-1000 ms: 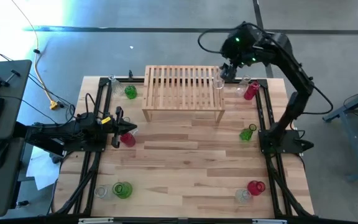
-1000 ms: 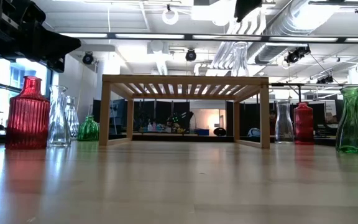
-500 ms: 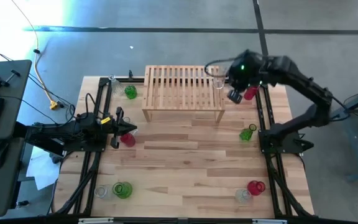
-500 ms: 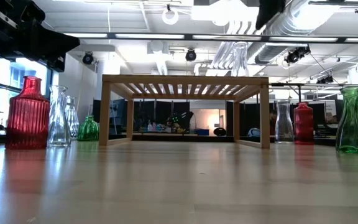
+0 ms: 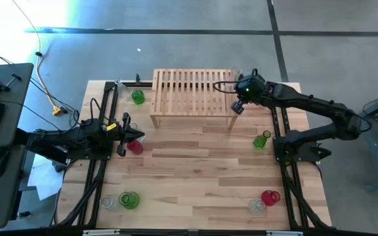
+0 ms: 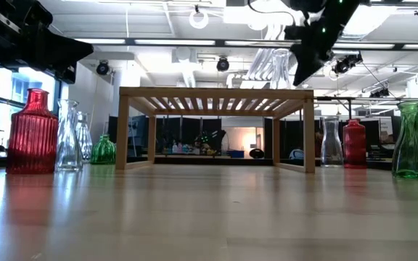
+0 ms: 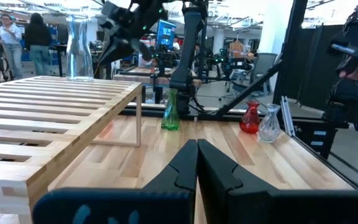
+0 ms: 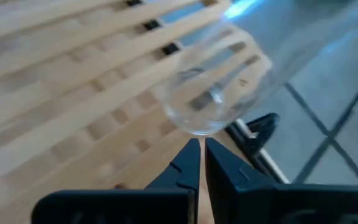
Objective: Sort vases onto shelf
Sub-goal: Put the transparent vase on the shelf
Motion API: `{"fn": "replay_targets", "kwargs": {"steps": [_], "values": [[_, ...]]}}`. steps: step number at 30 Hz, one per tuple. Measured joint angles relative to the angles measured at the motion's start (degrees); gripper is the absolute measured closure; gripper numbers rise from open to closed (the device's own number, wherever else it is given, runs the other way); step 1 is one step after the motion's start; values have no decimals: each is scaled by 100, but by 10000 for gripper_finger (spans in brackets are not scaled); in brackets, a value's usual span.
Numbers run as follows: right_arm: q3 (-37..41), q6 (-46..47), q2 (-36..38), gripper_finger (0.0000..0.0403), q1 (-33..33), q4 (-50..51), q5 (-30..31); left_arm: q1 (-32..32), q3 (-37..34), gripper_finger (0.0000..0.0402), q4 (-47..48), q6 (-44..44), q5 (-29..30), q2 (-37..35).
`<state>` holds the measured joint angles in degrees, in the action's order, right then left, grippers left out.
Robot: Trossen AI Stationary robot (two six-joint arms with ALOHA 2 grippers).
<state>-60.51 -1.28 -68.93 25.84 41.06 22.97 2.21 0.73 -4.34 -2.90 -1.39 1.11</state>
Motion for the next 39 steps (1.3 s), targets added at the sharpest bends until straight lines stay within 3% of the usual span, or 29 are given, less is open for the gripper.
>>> {"fn": "replay_targets", "kwargs": {"steps": [26,39], "values": [[146,-334,-197,402,344,-1091,-217,0,-1,401,4,-4,13,0],[-292,92,-201,402,535,-202,-48,0,0,401,17,-50,11,-1]]}}
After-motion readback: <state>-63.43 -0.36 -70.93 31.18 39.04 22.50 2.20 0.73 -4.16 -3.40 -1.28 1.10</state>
